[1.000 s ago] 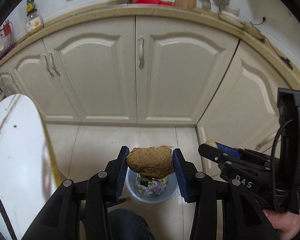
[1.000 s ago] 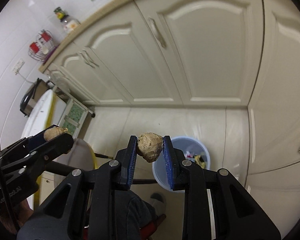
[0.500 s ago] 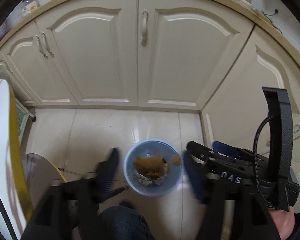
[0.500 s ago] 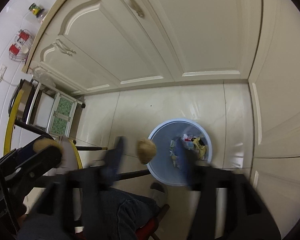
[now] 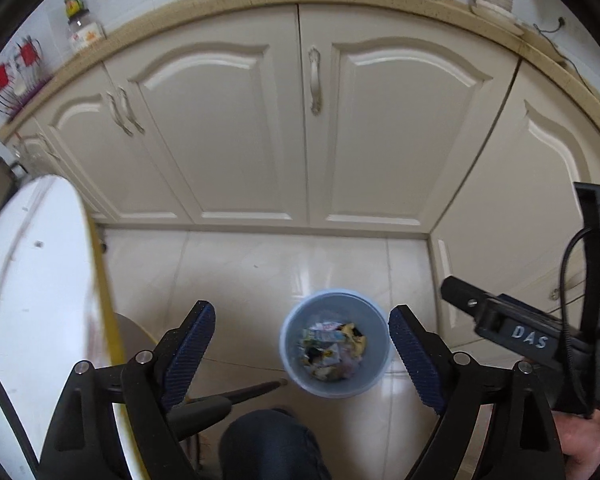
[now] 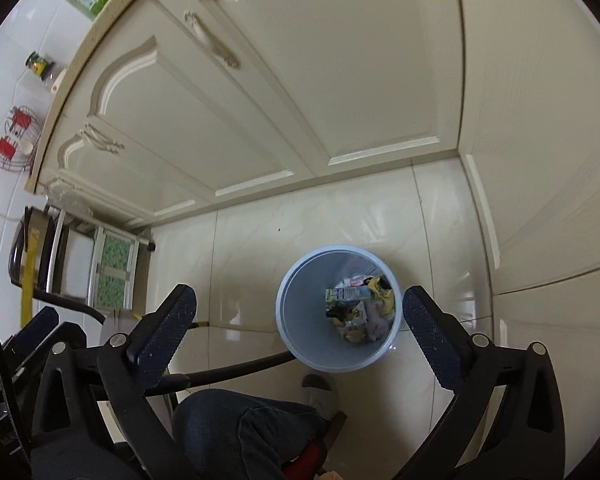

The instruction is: Collect trash

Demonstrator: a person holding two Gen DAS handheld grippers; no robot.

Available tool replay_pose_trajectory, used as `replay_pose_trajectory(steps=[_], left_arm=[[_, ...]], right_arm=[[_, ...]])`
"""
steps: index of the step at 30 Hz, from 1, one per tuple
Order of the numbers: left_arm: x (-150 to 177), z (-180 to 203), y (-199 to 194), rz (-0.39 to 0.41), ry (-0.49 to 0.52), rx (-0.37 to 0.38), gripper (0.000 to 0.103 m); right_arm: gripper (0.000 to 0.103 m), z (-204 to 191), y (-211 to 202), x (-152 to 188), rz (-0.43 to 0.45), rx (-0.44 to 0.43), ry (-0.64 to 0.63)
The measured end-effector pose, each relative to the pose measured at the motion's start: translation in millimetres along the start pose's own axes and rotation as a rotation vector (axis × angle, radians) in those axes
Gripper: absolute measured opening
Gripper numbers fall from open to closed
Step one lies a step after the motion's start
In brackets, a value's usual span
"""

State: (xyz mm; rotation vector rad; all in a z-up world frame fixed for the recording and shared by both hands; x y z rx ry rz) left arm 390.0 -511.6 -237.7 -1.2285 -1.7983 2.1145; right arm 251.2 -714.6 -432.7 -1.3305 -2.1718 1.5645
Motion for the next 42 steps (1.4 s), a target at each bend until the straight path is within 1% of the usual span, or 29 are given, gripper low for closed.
replay_pose_trajectory(steps=[4, 7, 11, 15, 17, 18, 19, 21, 23, 25, 26, 29, 33, 36, 39, 41, 42], left_arm=[[2, -1, -35, 0.067, -0.009, -0.013, 0.086], [5, -11, -70, 0.131, -0.039, 0.008, 0.085], [16, -35, -125, 0.226, -0.078, 0.003, 0.086], [40, -72, -187, 0.323, -0.138, -0.024, 0.086], [56, -91, -218, 0.368, -0.169, -0.037, 0.087], [67, -102, -235, 0.392, -0.189, -0.053, 0.087], [75, -111, -248, 0.413, -0.206, -0.066, 0.088], [96, -128, -276, 0.459, -0.241, -0.097, 0.095], [122, -145, -307, 0.508, -0.279, -0.136, 0.097], [151, -155, -334, 0.547, -0.309, -0.181, 0.102], [164, -164, -348, 0.568, -0.324, -0.21, 0.102], [202, -176, -380, 0.603, -0.358, -0.274, 0.102], [249, -180, -414, 0.637, -0.414, -0.327, 0.102], [283, -183, -437, 0.659, -0.464, -0.354, 0.102], [312, -184, -456, 0.679, -0.484, -0.392, 0.102], [329, -180, -466, 0.689, -0.494, -0.417, 0.102], [331, -177, -467, 0.696, -0.496, -0.42, 0.102]], right_arm=[[0.103, -9, -24, -3, 0.04, -0.005, 0.001], [0.103, -23, -48, -5, 0.081, -0.018, -0.007], [0.103, -53, -89, -6, 0.149, -0.048, -0.044], [0.103, -100, -137, 0, 0.232, -0.09, -0.116], [0.103, -125, -160, 5, 0.271, -0.113, -0.155], [0.103, -144, -176, 9, 0.297, -0.131, -0.185], [0.103, -155, -183, 12, 0.31, -0.141, -0.202], [0.103, -186, -205, 23, 0.346, -0.17, -0.254], [0.103, -220, -225, 37, 0.38, -0.197, -0.315], [0.103, -250, -242, 52, 0.406, -0.22, -0.371], [0.103, -259, -247, 59, 0.416, -0.228, -0.393], [0.103, -306, -268, 86, 0.46, -0.256, -0.483], [0.103, -354, -285, 122, 0.502, -0.279, -0.566], [0.103, -382, -295, 149, 0.531, -0.286, -0.631], [0.103, -407, -305, 176, 0.558, -0.297, -0.69], [0.103, -419, -309, 190, 0.572, -0.3, -0.721], [0.103, -426, -311, 199, 0.582, -0.302, -0.742]])
Point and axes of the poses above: each gripper's, at about its wrist camera, not at the fingertips, and y roughly the way its jaws point, z to its right, x to its underside, the point moved 6 cm from there along y, roughly the way its jaws point, and after that the axes turned 4 degrees about -y, right-handed, at the moved point
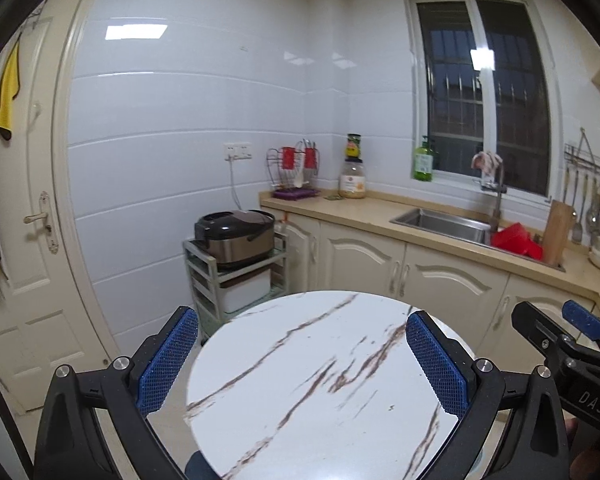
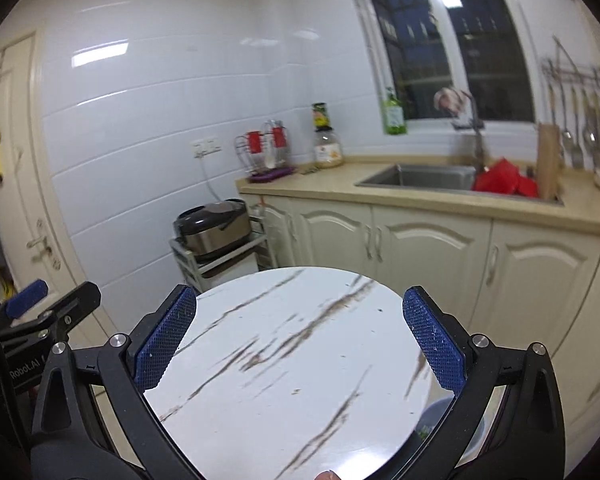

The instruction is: Collect trash

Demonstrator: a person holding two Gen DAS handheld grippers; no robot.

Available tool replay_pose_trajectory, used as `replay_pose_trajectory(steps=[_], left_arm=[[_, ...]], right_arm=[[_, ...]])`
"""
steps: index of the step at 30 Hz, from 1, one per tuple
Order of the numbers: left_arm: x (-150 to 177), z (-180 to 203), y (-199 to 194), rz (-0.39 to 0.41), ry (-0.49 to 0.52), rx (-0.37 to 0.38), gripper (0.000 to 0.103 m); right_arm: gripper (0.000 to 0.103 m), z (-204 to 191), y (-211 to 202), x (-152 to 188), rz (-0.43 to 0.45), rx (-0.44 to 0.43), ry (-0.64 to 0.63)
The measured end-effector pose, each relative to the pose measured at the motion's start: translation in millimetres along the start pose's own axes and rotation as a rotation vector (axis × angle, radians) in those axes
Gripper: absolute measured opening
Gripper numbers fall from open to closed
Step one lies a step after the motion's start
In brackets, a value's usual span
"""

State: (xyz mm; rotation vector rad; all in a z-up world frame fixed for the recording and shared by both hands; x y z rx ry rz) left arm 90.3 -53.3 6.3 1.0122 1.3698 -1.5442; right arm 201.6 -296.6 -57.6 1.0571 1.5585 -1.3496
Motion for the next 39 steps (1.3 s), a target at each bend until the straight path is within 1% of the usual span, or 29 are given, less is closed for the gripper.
replay_pose_trajectory(steps=[3, 8, 11, 13, 19, 24, 28, 33, 39], left_arm=[[8, -7, -17, 0.023, -0.012, -0.006, 0.102], [25, -21, -48, 0.064, -0.034, -0.02, 0.102], [37, -26, -64, 0.076, -0.05, -0.03, 0.102], [41, -29, -66, 0.082, -0.057, -0.033, 0.102], [52, -24, -81, 0.098, -0.056, -0.025, 0.102], [52, -29, -81, 0.096, -0.069, -0.018, 0.102], [44, -32, -75, 0.096, -0.073, -0.025, 0.102], [36, -34, -68, 0.089, -0.08, -0.015, 0.102], [32, -33, -65, 0.088, -0.071, -0.015, 0.102]], right_arm=[[0.103, -22, -7, 1, 0.011, -0.019, -0.03], [0.103, -44, -22, 2, 0.042, -0.004, -0.073], [0.103, -50, -31, 2, 0.061, 0.006, -0.076], [0.103, -53, -35, 3, 0.069, 0.003, -0.078], [0.103, -56, -40, 4, 0.072, 0.0, -0.084], [0.103, -55, -41, 3, 0.074, 0.006, -0.082], [0.103, -56, -42, 4, 0.073, 0.011, -0.082], [0.103, -61, -42, 6, 0.068, 0.01, -0.085], [0.103, -62, -42, 6, 0.067, 0.01, -0.088]])
Point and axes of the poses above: each gripper's, at about its wrist camera, not at the fingertips, and y roughly the way its jaws point, z to its right, x to its underside, the point moved 6 cm from there along y, roughly the way its jaws point, and after that the axes turned 4 degrees about -y, right-handed, at the moved point
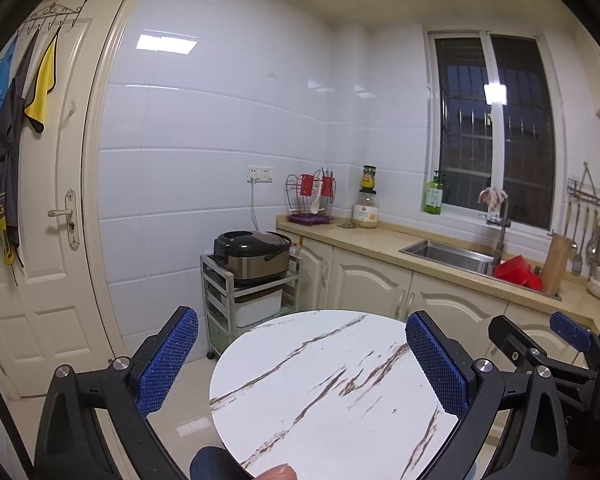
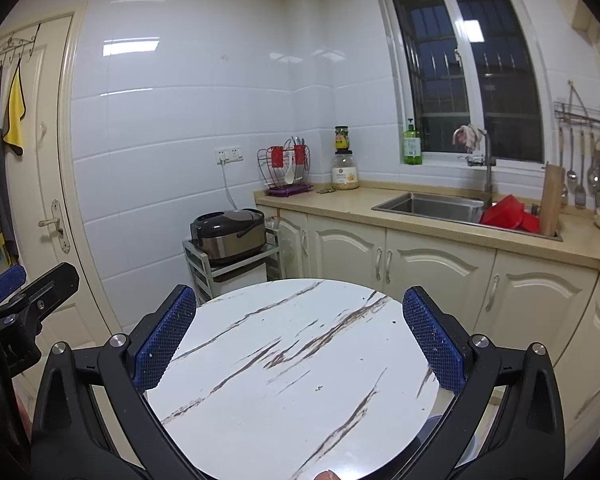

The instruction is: Collect trash

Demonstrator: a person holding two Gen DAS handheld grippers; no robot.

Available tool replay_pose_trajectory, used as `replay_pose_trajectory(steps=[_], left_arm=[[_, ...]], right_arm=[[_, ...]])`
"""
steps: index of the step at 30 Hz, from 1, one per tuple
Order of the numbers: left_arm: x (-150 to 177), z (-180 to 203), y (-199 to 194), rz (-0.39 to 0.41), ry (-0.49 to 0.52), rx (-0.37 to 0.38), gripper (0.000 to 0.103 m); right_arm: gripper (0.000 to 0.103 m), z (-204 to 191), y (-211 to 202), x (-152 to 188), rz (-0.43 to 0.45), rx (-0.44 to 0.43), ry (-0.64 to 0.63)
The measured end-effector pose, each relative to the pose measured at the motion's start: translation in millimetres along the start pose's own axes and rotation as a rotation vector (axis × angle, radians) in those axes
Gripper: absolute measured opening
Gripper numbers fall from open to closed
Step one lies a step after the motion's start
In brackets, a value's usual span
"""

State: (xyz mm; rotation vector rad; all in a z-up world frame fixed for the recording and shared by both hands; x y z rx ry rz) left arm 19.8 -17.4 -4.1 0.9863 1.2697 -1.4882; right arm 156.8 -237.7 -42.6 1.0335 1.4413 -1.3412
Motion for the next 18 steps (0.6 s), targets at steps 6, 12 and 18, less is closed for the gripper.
replay_pose_trajectory(steps=[6, 12, 18], left_arm=[[0.6, -0.3, 2.8, 0.004, 0.01, 0.002, 0.102], [3.2, 0.4, 6.6, 0.0, 0.017, 0.013, 0.102], [5.1, 0.4, 9.6, 0.001, 0.019, 0.028, 0.102]], right_arm=[[0.103, 0.7, -0.1, -0.3, 0.001, -0.001, 0.001], [0.103, 1.4, -0.1, -0.8, 0.002, 0.0, -0.001], [0.103, 1.4, -0.1, -0.6, 0.002, -0.001, 0.001]])
Point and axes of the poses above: each gripper's, at about its wrist camera, not at the fingertips, and y roughly the way its jaws point, z to its right, x to its underside, the point moved 6 cm from there along y, roughly the way its jaws point, and after that the axes turned 4 degrees about -y, right-handed, at the moved point
